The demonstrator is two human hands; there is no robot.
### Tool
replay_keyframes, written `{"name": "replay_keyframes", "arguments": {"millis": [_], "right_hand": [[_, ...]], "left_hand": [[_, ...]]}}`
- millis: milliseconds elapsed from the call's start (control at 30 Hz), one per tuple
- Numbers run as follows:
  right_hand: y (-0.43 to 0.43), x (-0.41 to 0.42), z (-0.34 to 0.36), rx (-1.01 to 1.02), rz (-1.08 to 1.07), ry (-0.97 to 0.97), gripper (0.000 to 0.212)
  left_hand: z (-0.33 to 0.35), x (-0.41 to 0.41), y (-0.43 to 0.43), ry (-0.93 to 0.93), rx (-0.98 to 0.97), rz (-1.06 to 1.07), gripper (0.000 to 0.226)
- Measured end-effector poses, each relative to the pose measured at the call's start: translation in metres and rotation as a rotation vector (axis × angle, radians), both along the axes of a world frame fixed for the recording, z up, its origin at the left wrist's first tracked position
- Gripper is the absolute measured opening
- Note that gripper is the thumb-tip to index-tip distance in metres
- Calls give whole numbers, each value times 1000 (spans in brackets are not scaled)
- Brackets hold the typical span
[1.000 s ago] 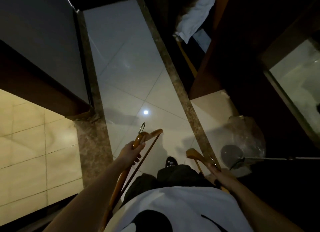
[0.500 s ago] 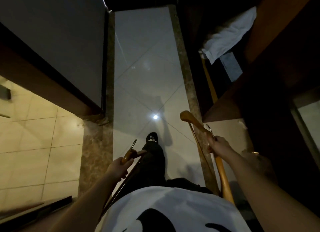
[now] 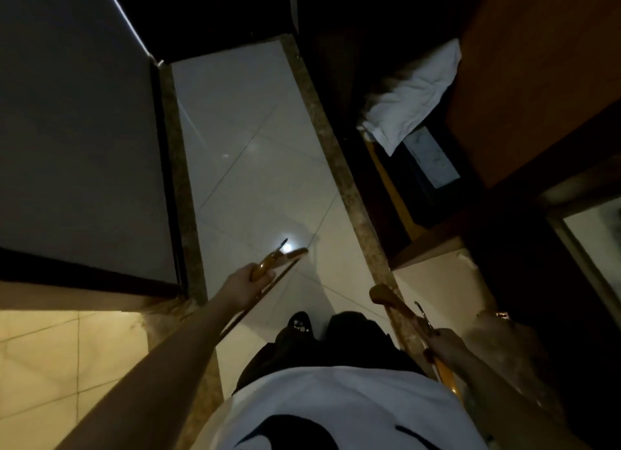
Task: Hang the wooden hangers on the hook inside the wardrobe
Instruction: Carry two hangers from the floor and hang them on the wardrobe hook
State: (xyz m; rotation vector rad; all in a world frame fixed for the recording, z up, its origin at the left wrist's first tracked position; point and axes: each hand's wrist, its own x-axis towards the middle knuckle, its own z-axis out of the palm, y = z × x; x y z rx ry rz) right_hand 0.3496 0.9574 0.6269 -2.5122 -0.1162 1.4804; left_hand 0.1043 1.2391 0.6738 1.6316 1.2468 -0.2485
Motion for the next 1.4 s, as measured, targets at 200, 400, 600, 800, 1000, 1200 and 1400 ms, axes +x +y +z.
{"name": "replay_keyframes", "arguments": {"millis": [200, 400, 600, 800, 1000, 1200, 1400], "right_hand": [[62, 33, 4, 9, -29, 28, 54], [168, 103, 5, 172, -49, 67, 58], [268, 181, 34, 345, -53, 71, 48], [316, 243, 50, 390, -83, 25, 59], [326, 278, 53, 364, -179, 7, 68], [343, 305, 66, 320, -363, -27, 55], [377, 336, 86, 372, -575, -121, 30]], "left_hand": [[4, 41, 70, -75, -10, 75, 19], [-18, 80, 109, -20, -21, 188, 22], [-19, 132, 154, 44, -61, 144, 22], [-18, 195, 205, 32, -18, 64, 22], [-9, 275, 262, -12, 4, -79, 17], [-6, 365, 326, -71, 21, -317, 17], [18, 459, 398, -159, -56, -636, 27]]}}
